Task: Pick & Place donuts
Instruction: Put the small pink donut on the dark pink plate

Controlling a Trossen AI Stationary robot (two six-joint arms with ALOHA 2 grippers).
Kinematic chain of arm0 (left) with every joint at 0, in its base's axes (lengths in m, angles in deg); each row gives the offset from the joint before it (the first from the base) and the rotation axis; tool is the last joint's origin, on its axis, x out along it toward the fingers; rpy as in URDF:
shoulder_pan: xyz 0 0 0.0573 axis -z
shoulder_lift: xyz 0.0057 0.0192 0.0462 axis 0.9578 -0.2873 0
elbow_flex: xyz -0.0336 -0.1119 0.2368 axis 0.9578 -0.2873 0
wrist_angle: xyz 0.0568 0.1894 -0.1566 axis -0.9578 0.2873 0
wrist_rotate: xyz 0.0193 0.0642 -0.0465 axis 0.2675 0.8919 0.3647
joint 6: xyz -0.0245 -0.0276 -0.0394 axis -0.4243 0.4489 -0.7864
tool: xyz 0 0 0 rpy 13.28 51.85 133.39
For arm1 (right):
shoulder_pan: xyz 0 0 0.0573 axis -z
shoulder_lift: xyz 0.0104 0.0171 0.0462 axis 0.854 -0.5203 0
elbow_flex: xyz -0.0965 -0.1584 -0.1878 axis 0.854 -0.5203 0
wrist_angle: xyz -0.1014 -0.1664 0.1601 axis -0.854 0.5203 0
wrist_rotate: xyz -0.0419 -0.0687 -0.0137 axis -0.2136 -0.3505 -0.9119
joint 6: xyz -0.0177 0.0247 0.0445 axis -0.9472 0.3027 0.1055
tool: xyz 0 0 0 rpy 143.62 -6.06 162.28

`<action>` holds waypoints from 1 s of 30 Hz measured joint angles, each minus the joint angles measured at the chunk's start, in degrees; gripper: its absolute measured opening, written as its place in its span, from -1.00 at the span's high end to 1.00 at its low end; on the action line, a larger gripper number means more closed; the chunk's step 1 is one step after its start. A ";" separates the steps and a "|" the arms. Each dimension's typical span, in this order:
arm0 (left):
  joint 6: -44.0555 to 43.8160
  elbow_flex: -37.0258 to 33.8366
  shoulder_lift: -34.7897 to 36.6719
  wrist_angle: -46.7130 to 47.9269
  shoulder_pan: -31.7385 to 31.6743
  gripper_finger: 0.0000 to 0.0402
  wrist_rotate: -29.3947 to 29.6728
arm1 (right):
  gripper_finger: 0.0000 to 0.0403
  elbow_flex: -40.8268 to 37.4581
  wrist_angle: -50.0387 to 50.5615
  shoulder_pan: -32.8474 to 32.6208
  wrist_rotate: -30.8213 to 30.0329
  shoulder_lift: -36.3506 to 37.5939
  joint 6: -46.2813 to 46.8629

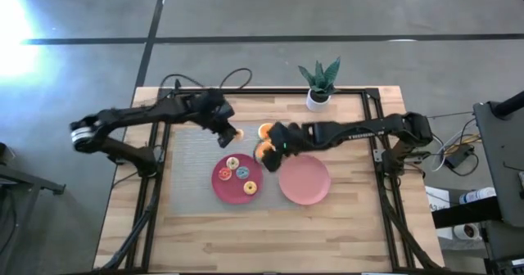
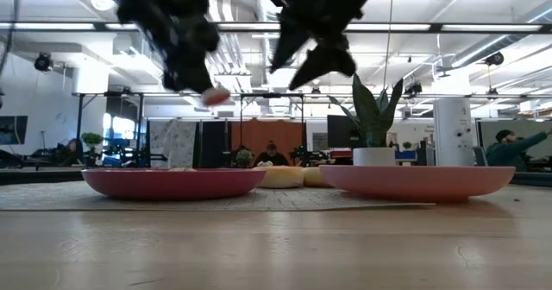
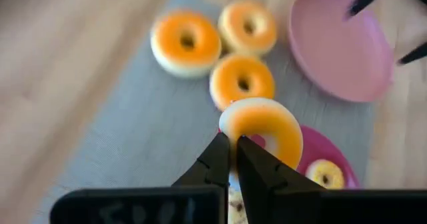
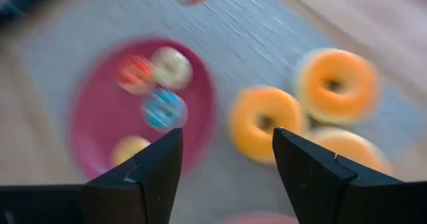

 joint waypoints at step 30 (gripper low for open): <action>-9.25 -9.62 10.94 -25.88 15.08 1.00 20.66 | -0.11 -0.93 -21.13 5.27 6.78 -0.22 10.78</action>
